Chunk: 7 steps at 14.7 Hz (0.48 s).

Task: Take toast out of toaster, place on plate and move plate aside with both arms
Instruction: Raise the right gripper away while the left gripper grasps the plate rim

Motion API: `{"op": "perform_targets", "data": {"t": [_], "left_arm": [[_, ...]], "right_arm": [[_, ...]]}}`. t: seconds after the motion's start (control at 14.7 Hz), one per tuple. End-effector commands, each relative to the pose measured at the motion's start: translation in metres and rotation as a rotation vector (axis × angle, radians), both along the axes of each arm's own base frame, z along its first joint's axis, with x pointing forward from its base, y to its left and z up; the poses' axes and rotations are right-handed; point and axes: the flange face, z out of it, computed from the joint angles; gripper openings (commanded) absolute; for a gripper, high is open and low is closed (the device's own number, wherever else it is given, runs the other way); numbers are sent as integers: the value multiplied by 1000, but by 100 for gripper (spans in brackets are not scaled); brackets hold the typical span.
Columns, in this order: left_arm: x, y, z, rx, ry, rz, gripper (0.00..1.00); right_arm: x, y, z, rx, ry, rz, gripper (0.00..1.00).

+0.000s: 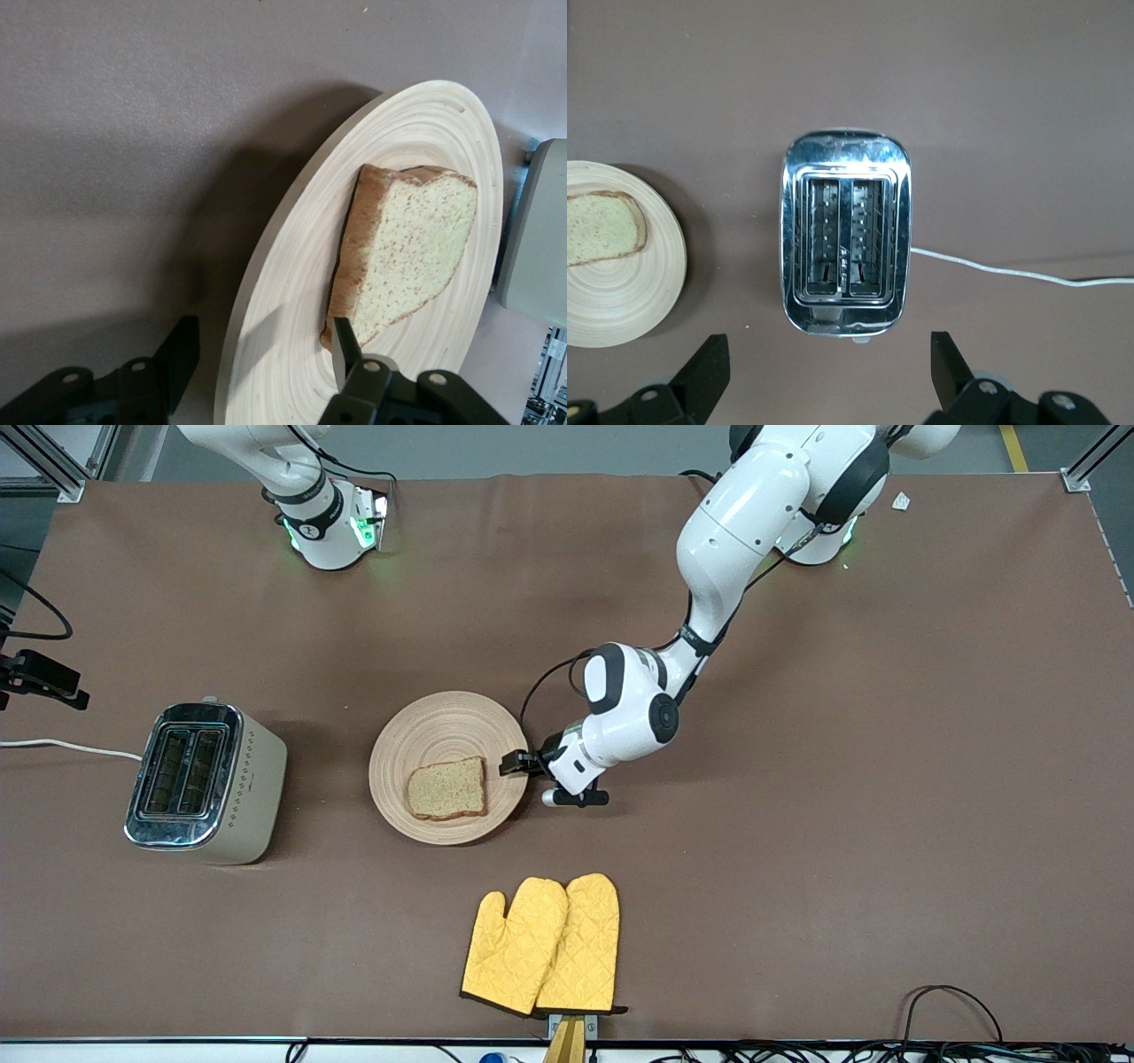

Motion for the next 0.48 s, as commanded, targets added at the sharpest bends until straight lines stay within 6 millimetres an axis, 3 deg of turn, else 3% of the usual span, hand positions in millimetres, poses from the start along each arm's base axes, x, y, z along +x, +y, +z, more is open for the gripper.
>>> {"op": "perform_targets", "data": {"t": [0.0, 0.2, 0.41], "left_arm": [[3, -4, -2, -16, -36, -4, 30], [3, -3, -1, -18, -34, -1, 3], [12, 2, 11, -22, -50, 4, 0]], "right_arm": [[6, 11, 22, -5, -33, 16, 100], [8, 22, 23, 32, -39, 26, 100], [9, 37, 23, 23, -36, 52, 100]]}}
